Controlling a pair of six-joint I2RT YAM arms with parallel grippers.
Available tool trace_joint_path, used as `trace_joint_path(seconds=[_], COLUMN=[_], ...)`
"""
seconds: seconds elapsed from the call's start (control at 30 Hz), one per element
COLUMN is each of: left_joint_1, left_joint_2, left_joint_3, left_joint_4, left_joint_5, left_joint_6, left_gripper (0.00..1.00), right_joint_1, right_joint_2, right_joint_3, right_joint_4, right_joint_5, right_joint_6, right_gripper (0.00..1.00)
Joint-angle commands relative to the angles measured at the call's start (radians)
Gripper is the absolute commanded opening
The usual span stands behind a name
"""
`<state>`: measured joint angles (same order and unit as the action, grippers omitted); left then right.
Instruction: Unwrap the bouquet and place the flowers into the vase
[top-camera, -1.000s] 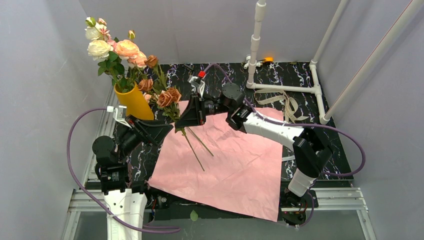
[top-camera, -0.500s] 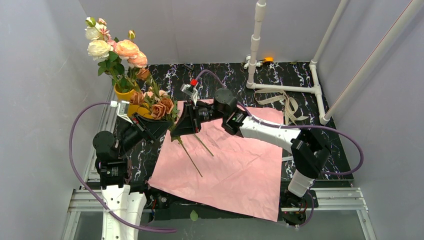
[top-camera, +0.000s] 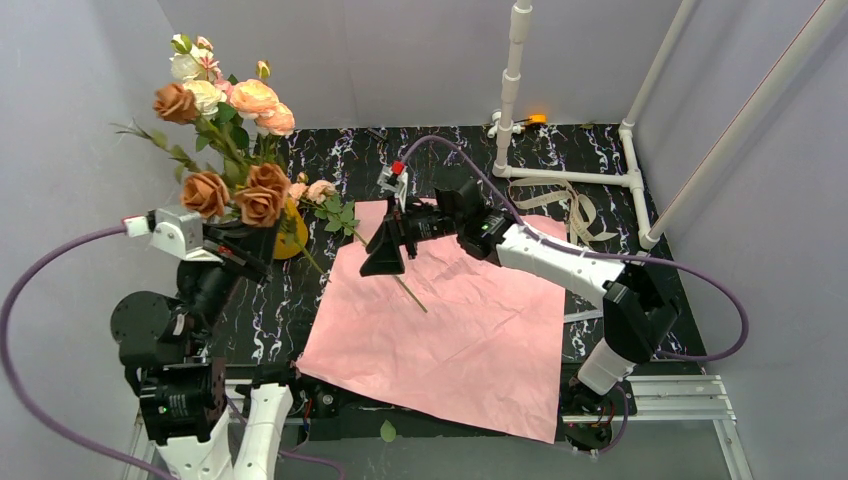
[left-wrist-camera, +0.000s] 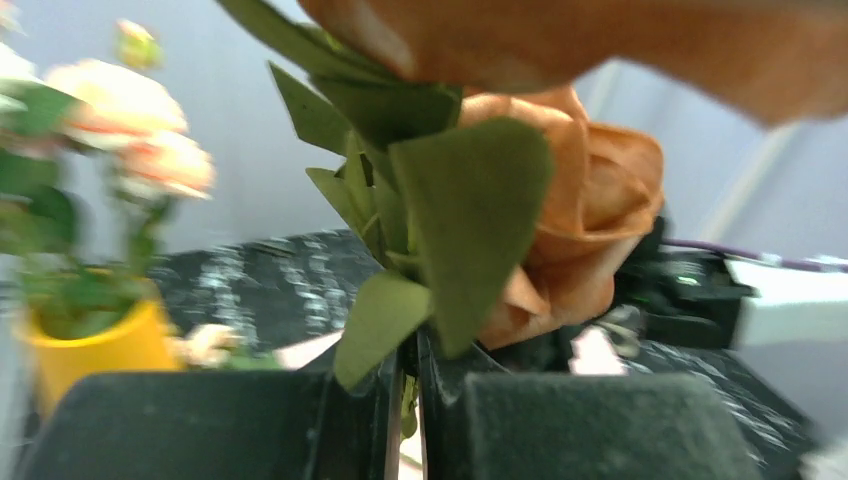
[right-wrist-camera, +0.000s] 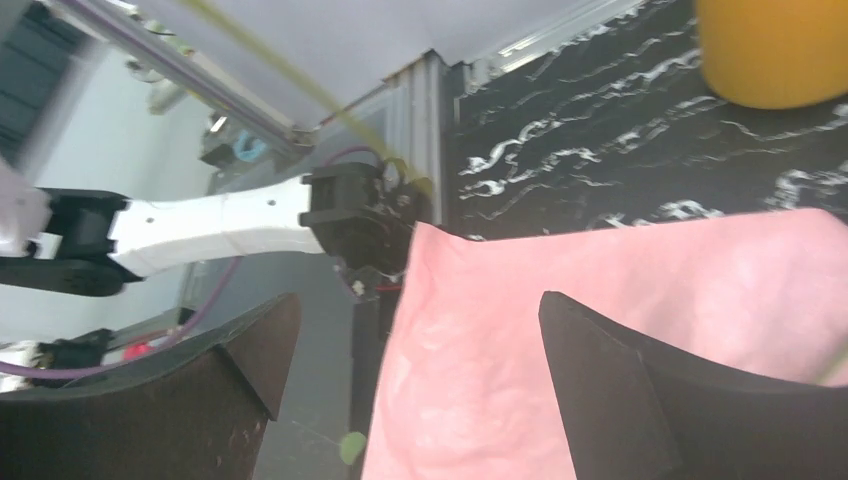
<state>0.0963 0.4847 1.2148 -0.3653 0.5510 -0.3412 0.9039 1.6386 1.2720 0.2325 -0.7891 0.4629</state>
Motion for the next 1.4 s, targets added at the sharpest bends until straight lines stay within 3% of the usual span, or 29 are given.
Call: trace_joint_path(seconds=[0.0, 0.1, 0.3, 0.63, 0.93, 1.37], left_joint_1=[0.000, 0.002, 0.000, 0.003, 0.014, 0.066], left_joint_2=[0.099, 0.158, 0.276, 0.485, 0.626, 0.680], left_joint_3=[0.166, 0.242, 0.365, 0.563, 0.612, 0.484], left_joint_4=[-0.117, -0.079, -0.046, 0.006, 0.106, 0.230], left_joint_5=[-0.358, -0.481, -0.586, -0.598, -0.587, -0.585], left_joint_6=[0.275, 0.330, 0.348, 0.281, 0.303, 0.326], left_gripper=[0.00, 0.00, 0.00, 0.00, 0.00, 0.00], right_joint_1=[-0.027, -0.037, -0.041, -0.048, -0.057, -0.065], right_joint_2=[-0.091, -0.114, -0.136, -0.145, -0.140, -0.118], right_joint_3=[0.033, 0.015, 0.002, -0.007, -0.022, -0.031], right_joint_4=[-0.128, -0.146, -0.178, -0.167, -0.157, -0.140], right_joint_5=[0.065, 0.081, 0.106, 0.099, 0.099, 0.083], right_joint_6=[-0.156, -0.180, -0.216, -0.213, -0.208, -0.193], right_gripper=[0.98, 0.98, 0.98, 0.99, 0.98, 0.99])
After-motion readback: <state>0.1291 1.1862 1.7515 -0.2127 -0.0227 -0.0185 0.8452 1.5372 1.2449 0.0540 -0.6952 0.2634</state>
